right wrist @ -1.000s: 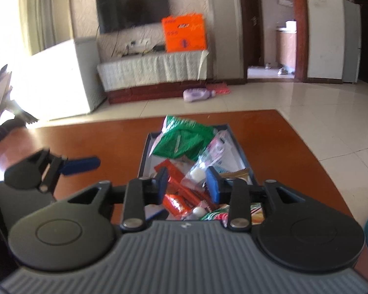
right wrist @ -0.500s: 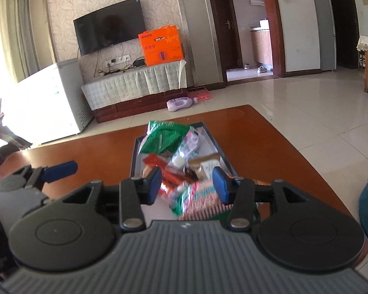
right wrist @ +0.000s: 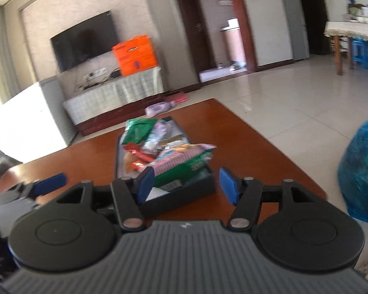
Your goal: Organize snacks
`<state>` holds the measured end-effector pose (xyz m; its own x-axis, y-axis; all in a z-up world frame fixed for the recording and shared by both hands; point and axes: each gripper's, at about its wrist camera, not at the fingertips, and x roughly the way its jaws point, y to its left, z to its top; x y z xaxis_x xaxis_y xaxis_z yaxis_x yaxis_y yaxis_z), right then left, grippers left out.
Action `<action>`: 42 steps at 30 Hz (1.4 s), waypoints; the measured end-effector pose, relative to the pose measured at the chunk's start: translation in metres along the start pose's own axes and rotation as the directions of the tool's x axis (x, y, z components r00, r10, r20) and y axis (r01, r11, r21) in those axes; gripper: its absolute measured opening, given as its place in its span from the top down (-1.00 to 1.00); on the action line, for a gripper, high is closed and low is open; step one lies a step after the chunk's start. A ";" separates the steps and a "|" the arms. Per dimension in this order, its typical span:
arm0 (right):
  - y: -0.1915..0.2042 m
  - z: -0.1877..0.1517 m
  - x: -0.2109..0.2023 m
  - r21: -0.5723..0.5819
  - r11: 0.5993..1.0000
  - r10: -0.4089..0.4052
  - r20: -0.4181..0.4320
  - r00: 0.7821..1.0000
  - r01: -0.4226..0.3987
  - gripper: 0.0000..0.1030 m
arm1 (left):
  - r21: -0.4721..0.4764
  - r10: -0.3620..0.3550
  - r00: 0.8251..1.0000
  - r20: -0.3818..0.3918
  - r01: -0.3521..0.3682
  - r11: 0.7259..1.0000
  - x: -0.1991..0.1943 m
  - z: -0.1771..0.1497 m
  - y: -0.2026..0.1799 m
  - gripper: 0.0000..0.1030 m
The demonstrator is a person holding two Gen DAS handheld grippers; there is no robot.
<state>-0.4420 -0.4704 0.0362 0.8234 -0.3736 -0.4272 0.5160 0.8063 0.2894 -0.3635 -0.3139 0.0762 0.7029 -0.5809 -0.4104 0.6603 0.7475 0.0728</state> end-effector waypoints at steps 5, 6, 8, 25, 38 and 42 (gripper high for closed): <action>0.010 -0.014 0.001 -0.063 0.997 0.028 -0.082 0.996 -0.034 -0.23 | 0.032 0.056 0.998 0.003 -0.056 0.998 -0.013 -0.010 0.011 -1.00; 0.015 -0.016 -0.001 -0.086 0.996 0.032 -0.085 0.996 -0.039 -0.23 | 0.029 0.060 0.998 -0.003 -0.060 0.998 -0.013 -0.011 0.013 -1.00; 0.028 -0.022 0.001 -0.151 0.988 0.029 -0.097 0.995 -0.043 -0.23 | 0.010 0.061 0.998 -0.022 -0.061 0.998 -0.013 -0.014 0.018 -1.00; 0.027 -0.027 0.006 -0.159 0.987 0.001 -0.130 0.992 -0.022 -0.26 | -0.026 0.045 0.998 -0.032 -0.046 0.999 -0.013 -0.011 0.023 -1.00; 0.023 -0.028 0.007 -0.151 0.988 0.006 -0.147 0.989 -0.028 -0.26 | -0.021 0.045 0.999 -0.023 -0.045 0.999 -0.012 -0.013 0.021 -1.00; 0.023 -0.027 0.008 -0.150 0.988 0.006 -0.150 0.989 -0.029 -0.26 | -0.028 0.044 0.999 -0.021 -0.045 0.999 -0.012 -0.013 0.023 -1.00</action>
<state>-0.4299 -0.4428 0.0158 0.7815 -0.2955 -0.5495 0.4509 0.8762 0.1700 -0.3601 -0.2862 0.0711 0.7257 -0.5402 -0.4260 0.6203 0.7816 0.0657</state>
